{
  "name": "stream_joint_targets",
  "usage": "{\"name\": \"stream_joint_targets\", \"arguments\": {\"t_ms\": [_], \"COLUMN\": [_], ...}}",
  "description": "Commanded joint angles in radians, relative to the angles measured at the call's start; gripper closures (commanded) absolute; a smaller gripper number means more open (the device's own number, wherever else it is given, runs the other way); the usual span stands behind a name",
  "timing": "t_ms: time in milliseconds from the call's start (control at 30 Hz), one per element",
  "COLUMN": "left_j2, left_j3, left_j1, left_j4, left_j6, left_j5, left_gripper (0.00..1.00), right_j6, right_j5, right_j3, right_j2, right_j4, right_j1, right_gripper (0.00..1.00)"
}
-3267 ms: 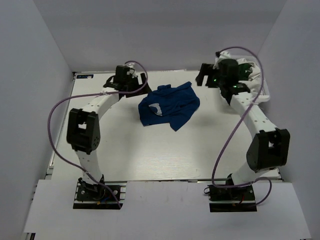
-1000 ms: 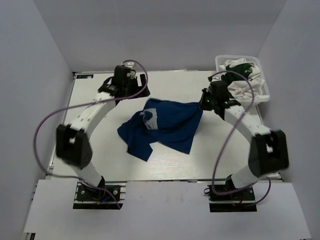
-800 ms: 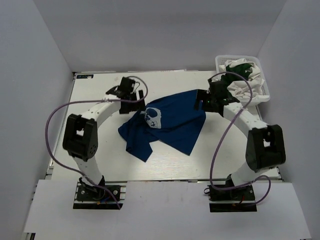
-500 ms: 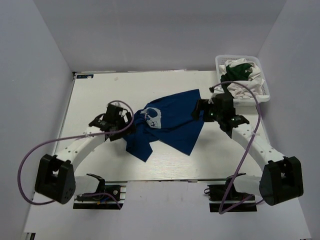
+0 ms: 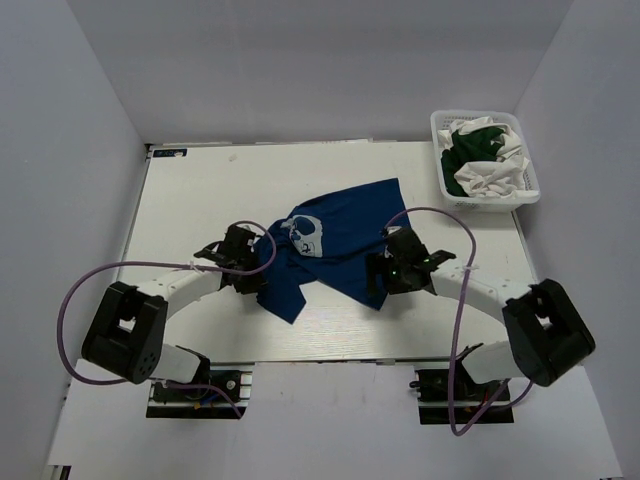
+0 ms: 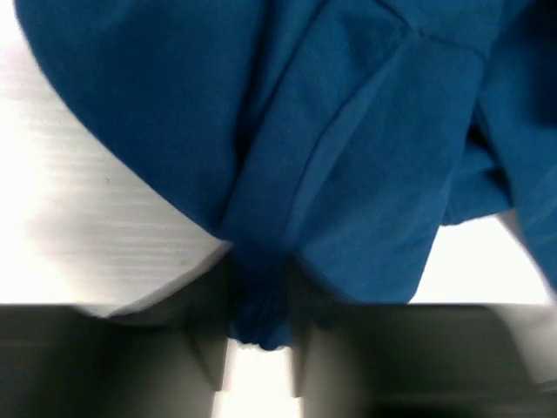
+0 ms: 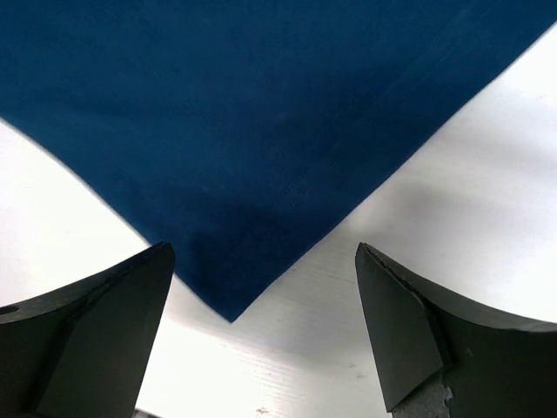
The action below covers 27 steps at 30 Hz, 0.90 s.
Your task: Fold and stack the t-shirts
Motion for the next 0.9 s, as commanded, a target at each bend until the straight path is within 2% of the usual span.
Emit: {"name": "stream_joint_targets", "arguments": {"t_ms": [0, 67, 200, 233, 300, 333, 367, 400, 433, 533, 567, 600, 667, 700, 733, 867], "left_j2": [0.014, -0.007, -0.101, -0.122, -0.167, -0.206, -0.225, -0.243, -0.271, -0.294, -0.306, -0.307, -0.307, -0.307, -0.307, -0.348], "left_j3": [0.016, 0.025, 0.025, 0.025, 0.025, 0.025, 0.034, 0.034, 0.043, 0.112, 0.141, 0.175, 0.290, 0.335, 0.415, 0.546], "left_j1": [-0.007, -0.007, -0.007, -0.007, -0.007, -0.007, -0.007, -0.007, -0.007, -0.007, 0.006, 0.006, 0.015, 0.015, 0.015, 0.015], "left_j4": [0.001, -0.027, -0.065, -0.074, -0.096, -0.096, -0.105, -0.105, -0.105, -0.105, -0.135, -0.145, -0.145, -0.166, -0.166, -0.166], "left_j6": [0.008, 0.008, 0.008, 0.008, 0.008, 0.008, 0.008, 0.008, 0.008, 0.008, -0.007, -0.007, -0.007, -0.007, -0.007, 0.014], "left_j5": [-0.012, -0.012, -0.042, -0.043, -0.052, -0.052, -0.052, -0.052, -0.052, -0.075, -0.149, -0.174, -0.226, -0.227, -0.242, -0.328], "left_gripper": [0.79, 1.00, 1.00, 1.00, 1.00, 1.00, 1.00, 1.00, 1.00, 1.00, 1.00, 1.00, 1.00, 1.00, 1.00, 1.00], "right_j6": [0.030, 0.026, 0.021, 0.024, 0.042, 0.048, 0.068, 0.081, 0.099, 0.133, 0.134, 0.122, 0.118, 0.105, 0.104, 0.043], "right_j5": [0.108, 0.127, 0.162, 0.171, 0.193, 0.206, 0.235, 0.254, 0.301, 0.444, 0.537, 0.568, 0.630, 0.717, 0.743, 0.904], "right_j3": [0.053, 0.057, 0.057, 0.058, 0.070, 0.075, 0.083, 0.096, 0.110, 0.164, 0.187, 0.271, 0.328, 0.371, 0.403, 0.452], "right_j2": [0.081, 0.098, 0.146, 0.156, 0.190, 0.201, 0.219, 0.222, 0.224, 0.190, 0.164, 0.140, 0.100, 0.072, 0.028, -0.096], "right_j4": [-0.053, -0.057, -0.056, -0.060, -0.076, -0.080, -0.100, -0.108, -0.131, -0.184, -0.203, -0.221, -0.240, -0.238, -0.238, -0.140], "right_j1": [0.061, 0.109, 0.175, 0.183, 0.197, 0.204, 0.206, 0.209, 0.213, 0.215, 0.212, 0.210, 0.212, 0.207, 0.204, 0.203], "right_gripper": [0.10, 0.10, 0.10, 0.12, 0.23, 0.35, 0.66, 0.86, 1.00, 1.00, 1.00, 1.00, 1.00, 1.00, 1.00, 1.00]}}
